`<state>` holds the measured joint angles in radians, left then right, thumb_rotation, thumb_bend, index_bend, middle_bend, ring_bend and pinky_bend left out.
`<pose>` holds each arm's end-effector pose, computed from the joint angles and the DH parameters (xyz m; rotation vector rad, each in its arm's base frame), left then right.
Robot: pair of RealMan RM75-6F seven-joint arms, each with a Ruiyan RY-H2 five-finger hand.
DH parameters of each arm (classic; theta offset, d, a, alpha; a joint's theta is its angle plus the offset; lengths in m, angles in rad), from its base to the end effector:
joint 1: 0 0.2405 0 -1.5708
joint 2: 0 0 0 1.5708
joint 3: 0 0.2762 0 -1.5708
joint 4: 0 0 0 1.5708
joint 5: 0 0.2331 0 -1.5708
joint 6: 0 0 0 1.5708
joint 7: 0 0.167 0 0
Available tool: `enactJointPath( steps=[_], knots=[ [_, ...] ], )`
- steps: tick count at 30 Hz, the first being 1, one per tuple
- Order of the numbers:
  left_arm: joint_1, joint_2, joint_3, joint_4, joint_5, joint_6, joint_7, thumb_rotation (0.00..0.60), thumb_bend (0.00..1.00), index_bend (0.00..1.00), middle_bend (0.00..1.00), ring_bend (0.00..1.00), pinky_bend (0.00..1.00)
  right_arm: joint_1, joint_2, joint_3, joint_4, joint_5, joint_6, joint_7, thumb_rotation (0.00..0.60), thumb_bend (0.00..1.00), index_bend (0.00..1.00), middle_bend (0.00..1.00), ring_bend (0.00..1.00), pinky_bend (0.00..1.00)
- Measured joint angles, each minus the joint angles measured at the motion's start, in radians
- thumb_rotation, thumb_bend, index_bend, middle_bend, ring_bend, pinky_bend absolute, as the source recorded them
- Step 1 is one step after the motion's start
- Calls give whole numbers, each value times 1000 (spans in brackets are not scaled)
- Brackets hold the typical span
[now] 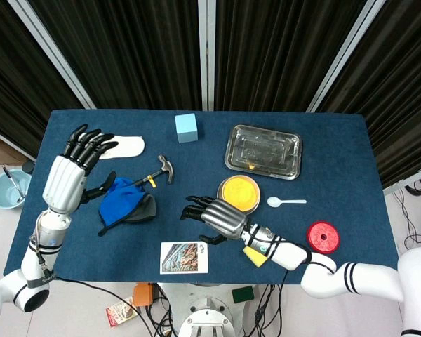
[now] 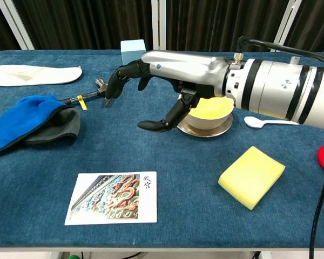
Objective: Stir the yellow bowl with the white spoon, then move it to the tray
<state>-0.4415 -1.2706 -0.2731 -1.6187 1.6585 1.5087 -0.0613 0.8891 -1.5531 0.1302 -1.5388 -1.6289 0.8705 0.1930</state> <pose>-0.1701 0.3296 0.1341 -1.4863 -0.5916 -1.5795 -0.0473 -0.3291 -0.0758 2.3573 -0.9830 1.3430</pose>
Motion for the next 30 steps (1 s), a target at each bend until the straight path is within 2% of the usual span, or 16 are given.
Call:
enactJointPath(
  steps=[8, 13, 14, 18, 21, 25, 30],
  knots=[
    [18, 19, 27, 7, -51, -19, 6, 600, 342, 231, 193, 143, 84, -22, 29, -3, 3, 23, 39, -58, 600, 357, 263, 213, 70, 215],
    [81, 72, 88, -11, -114, -47, 50, 600, 343, 231, 193, 143, 94, -114, 118, -8, -16, 102, 116, -200, 600, 181, 193, 220, 70, 214],
    [94, 80, 101, -16, -128, -52, 61, 600, 343, 231, 193, 143, 93, -136, 142, -11, -23, 125, 130, -223, 600, 176, 189, 223, 70, 214],
    [152, 105, 155, -34, -181, -66, 106, 600, 344, 231, 193, 143, 91, -228, 232, -37, -36, 227, 177, -330, 600, 183, 190, 230, 70, 214],
    [190, 111, 187, -45, -207, -67, 122, 600, 343, 231, 193, 143, 91, -281, 245, -63, -9, 282, 190, -392, 600, 253, 236, 231, 70, 214],
    [221, 106, 207, -53, -222, -60, 133, 600, 343, 231, 193, 143, 91, -302, 213, -77, 66, 326, 177, -403, 600, 299, 305, 195, 65, 214],
    [228, 89, 209, -46, -223, -57, 136, 600, 344, 232, 193, 143, 90, -305, 124, -76, 182, 360, 142, -392, 600, 334, 376, 189, 57, 214]
  ],
)
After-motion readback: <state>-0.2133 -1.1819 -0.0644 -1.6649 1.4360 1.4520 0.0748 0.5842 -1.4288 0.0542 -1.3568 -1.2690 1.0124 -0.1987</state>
